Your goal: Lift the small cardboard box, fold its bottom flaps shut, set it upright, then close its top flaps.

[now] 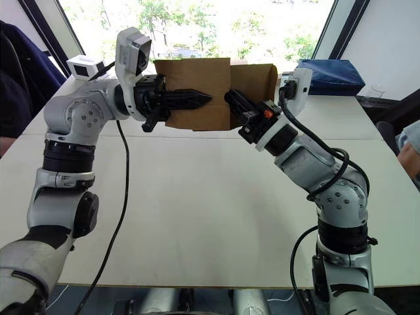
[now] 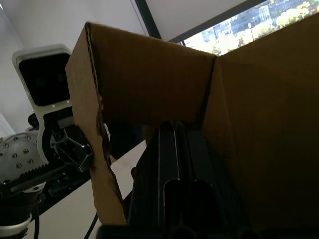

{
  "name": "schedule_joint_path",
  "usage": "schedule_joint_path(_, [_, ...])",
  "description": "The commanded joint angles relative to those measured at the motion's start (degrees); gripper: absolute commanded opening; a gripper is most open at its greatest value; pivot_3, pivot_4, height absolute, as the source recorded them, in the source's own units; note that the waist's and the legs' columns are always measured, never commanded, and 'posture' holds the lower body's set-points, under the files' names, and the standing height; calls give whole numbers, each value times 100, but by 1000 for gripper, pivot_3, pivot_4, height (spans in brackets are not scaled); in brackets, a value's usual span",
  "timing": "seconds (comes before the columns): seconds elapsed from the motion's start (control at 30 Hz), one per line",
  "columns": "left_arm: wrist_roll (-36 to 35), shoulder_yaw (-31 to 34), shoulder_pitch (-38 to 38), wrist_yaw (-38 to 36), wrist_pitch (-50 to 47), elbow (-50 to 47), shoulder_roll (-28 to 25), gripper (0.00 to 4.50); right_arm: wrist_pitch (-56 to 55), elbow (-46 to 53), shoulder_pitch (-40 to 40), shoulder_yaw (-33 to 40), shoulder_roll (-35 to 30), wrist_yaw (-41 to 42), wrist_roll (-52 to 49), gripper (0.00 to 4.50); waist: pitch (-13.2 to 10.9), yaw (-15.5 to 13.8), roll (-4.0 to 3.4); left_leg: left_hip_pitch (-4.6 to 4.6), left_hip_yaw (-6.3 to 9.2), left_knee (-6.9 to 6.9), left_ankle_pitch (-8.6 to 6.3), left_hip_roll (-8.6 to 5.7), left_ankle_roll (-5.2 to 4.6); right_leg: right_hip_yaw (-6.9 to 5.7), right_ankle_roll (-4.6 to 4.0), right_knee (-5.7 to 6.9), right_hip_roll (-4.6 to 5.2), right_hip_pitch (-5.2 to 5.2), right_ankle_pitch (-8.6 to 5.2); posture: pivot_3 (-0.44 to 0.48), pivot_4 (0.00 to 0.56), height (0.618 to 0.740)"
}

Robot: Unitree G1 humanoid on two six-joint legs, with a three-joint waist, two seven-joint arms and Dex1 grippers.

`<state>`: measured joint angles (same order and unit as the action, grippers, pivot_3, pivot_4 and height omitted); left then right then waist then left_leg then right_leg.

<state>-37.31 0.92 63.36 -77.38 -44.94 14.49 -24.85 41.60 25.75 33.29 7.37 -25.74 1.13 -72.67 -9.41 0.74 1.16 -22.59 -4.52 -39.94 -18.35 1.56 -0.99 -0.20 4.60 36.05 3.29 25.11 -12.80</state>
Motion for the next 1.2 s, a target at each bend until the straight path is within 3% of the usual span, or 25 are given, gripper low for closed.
schedule_joint_path(0.03, [-22,-36,34,45,110,-201,11,0,-29,176,70,38,89,60,-20,71,0,-1,0,0,0,0,0,0,0,0,0,0,0,0,0,0,150,740])
schedule_joint_path(0.23, [280,-127,79,231,488,28,83,0,82,352,15,107,-9,173,-168,71,0,-4,0,-1,0,0,0,0,0,0,0,0,0,0,0,0,150,740])
schedule_joint_path(0.47, [334,-154,122,241,629,133,85,0,367,649,-246,324,-601,395,-431,71,0,-5,0,-4,0,0,0,-1,0,0,0,-1,1,3,0,0,150,740])
schedule_joint_path(0.77, [373,-157,191,157,738,296,3,0,519,1068,-1078,1220,-1762,485,-1556,71,-1,-13,2,-7,2,0,0,-1,0,0,0,-4,1,4,0,0,150,740])
schedule_joint_path(0.9, [407,-140,259,139,818,407,11,0,642,1234,-2032,1696,-2180,621,-1652,71,-2,-39,4,-7,4,1,0,0,-1,-1,0,-5,0,2,-1,0,150,740])
schedule_joint_path(1.03, [399,-142,332,107,855,465,54,0,432,1230,-2337,1498,-2079,636,-1273,71,-2,-7,5,-8,1,-2,0,-2,-1,2,1,-6,0,2,-2,0,150,740])
schedule_joint_path(1.2, [350,-157,344,50,788,396,64,0,217,1048,-2101,1201,-1874,583,-779,71,-2,-7,5,-5,1,0,-1,0,-1,4,4,-4,-6,3,-4,0,150,740])
